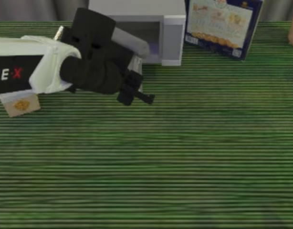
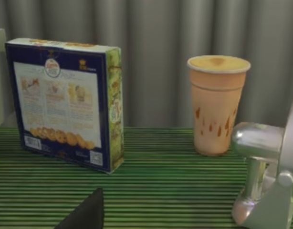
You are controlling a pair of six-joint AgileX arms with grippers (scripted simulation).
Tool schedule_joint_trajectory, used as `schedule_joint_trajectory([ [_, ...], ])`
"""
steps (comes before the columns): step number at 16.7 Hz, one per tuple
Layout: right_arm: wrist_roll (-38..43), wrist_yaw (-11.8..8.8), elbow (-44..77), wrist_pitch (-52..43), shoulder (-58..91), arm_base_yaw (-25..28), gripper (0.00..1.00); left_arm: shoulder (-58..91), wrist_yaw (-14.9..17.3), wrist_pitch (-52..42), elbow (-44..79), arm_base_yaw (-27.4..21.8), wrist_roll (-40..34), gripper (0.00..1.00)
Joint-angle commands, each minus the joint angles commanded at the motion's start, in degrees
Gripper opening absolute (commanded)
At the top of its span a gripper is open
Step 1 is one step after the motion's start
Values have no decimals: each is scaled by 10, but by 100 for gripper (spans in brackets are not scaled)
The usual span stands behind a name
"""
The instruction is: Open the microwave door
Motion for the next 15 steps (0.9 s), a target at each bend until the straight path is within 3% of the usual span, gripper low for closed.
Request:
schedule_joint_trajectory([
  [15, 0, 0, 0, 0, 0, 0, 100, -12, 35, -6, -14, 18, 43, 0],
])
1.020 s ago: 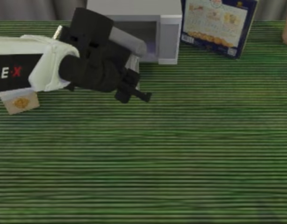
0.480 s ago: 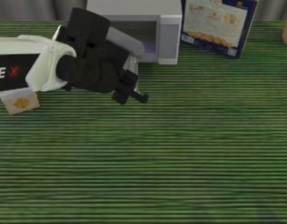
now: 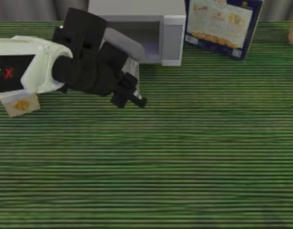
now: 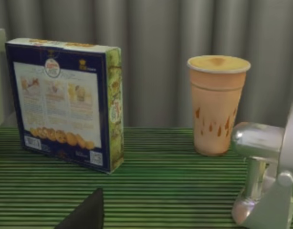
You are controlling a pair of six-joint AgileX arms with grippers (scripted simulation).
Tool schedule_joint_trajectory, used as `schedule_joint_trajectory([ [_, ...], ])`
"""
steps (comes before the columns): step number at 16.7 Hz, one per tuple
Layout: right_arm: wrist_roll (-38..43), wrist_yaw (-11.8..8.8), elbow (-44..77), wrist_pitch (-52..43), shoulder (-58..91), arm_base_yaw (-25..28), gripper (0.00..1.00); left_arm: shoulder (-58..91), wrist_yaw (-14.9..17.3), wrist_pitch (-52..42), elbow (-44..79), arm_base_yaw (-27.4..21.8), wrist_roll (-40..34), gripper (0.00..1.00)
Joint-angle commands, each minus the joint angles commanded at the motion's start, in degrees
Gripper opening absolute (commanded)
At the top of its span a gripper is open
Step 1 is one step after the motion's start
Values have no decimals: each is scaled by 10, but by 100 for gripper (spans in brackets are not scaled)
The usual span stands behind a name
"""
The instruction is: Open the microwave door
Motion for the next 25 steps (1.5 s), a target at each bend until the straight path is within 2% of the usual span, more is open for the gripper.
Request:
schedule_joint_trajectory([
  [20, 0, 0, 0, 0, 0, 0, 100, 0, 0, 0, 0, 0, 0, 0],
  [25, 0, 0, 0, 0, 0, 0, 100, -4, 18, -5, -5, 6, 18, 0],
])
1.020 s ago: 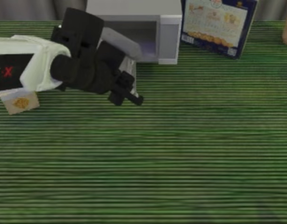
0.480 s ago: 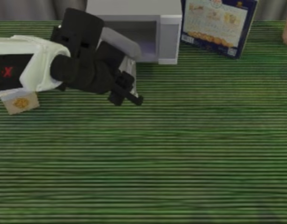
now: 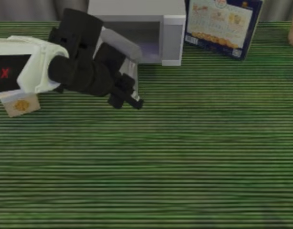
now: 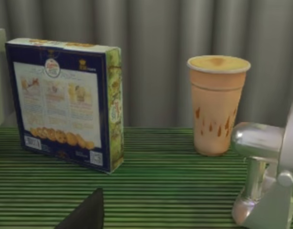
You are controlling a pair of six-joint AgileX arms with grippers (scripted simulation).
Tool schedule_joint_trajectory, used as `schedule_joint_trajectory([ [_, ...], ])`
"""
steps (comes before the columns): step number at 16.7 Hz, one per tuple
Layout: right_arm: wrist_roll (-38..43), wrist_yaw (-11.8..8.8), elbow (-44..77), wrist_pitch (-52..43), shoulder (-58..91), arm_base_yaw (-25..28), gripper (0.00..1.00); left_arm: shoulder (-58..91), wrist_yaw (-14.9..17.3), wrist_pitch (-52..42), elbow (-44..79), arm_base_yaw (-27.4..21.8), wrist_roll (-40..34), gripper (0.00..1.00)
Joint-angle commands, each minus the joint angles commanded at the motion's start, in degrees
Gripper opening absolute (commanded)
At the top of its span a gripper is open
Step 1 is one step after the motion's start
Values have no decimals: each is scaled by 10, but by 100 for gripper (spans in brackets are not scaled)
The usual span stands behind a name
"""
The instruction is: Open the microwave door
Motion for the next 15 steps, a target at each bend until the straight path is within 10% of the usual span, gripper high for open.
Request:
schedule_joint_trajectory([
  [15, 0, 0, 0, 0, 0, 0, 100, -4, 14, -5, -4, 11, 22, 0],
])
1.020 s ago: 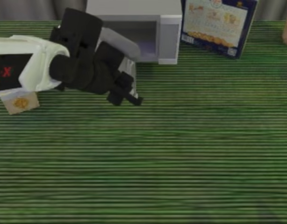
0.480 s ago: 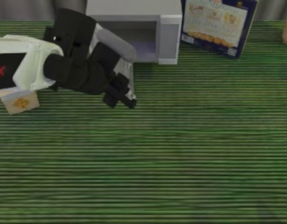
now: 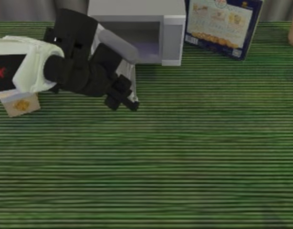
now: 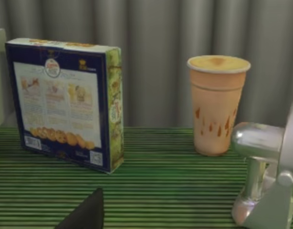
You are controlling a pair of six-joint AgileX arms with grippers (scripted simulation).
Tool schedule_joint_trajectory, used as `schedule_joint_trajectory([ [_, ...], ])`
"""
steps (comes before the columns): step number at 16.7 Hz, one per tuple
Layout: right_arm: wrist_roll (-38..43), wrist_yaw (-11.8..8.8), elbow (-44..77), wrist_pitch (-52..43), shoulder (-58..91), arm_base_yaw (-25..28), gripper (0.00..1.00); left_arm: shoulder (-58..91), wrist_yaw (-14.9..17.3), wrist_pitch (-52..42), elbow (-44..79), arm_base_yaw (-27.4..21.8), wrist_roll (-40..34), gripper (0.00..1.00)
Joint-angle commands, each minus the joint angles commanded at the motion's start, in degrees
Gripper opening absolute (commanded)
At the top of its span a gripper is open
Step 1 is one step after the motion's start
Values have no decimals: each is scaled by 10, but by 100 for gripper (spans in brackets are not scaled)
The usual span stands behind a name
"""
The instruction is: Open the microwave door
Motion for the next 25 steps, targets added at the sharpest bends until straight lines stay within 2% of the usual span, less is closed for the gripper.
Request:
schedule_joint_trajectory([
  [13, 0, 0, 0, 0, 0, 0, 100, 0, 0, 0, 0, 0, 0, 0],
  [21, 0, 0, 0, 0, 0, 0, 100, -6, 27, -11, -4, 15, 36, 0],
  [25, 0, 0, 0, 0, 0, 0, 100, -6, 29, -12, -5, 17, 39, 0],
])
